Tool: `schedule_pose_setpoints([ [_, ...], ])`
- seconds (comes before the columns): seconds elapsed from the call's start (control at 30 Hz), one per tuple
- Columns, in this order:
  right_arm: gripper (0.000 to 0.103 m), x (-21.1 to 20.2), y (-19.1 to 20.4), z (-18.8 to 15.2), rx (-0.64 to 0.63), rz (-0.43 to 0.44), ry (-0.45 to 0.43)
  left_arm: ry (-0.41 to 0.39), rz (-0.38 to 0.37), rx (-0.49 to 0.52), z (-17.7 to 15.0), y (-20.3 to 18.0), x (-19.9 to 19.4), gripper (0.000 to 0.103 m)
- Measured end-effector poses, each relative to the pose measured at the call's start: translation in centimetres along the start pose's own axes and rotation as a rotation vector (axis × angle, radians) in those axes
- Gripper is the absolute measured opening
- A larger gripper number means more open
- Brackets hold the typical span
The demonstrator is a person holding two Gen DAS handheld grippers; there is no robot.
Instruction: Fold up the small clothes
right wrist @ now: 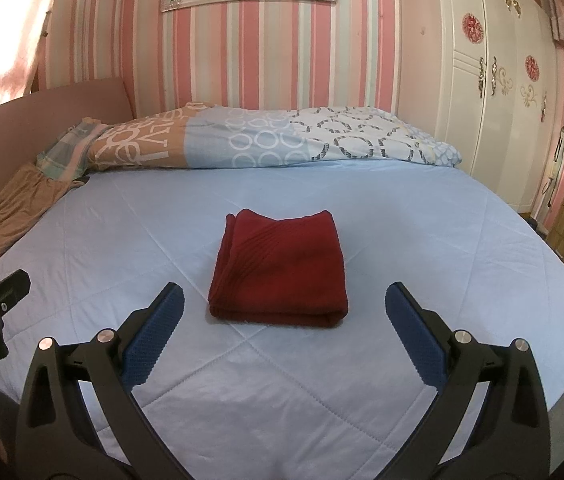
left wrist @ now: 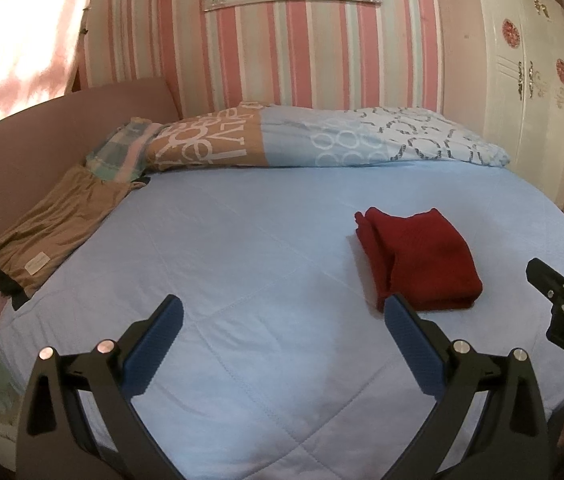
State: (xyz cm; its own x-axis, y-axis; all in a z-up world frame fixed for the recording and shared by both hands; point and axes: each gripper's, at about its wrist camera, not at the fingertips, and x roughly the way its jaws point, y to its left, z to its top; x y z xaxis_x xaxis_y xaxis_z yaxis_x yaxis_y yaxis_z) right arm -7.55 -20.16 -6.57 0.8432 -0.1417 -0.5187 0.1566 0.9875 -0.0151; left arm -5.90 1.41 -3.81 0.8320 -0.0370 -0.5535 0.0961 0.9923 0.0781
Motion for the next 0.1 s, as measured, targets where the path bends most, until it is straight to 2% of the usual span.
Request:
schedule_pose_setpoints([
  [0.1,0.1,-0.07,0.05,0.0,0.003,0.001,-0.002,-0.009,0.004,0.001,0.03,-0.08,-0.22,0.101],
])
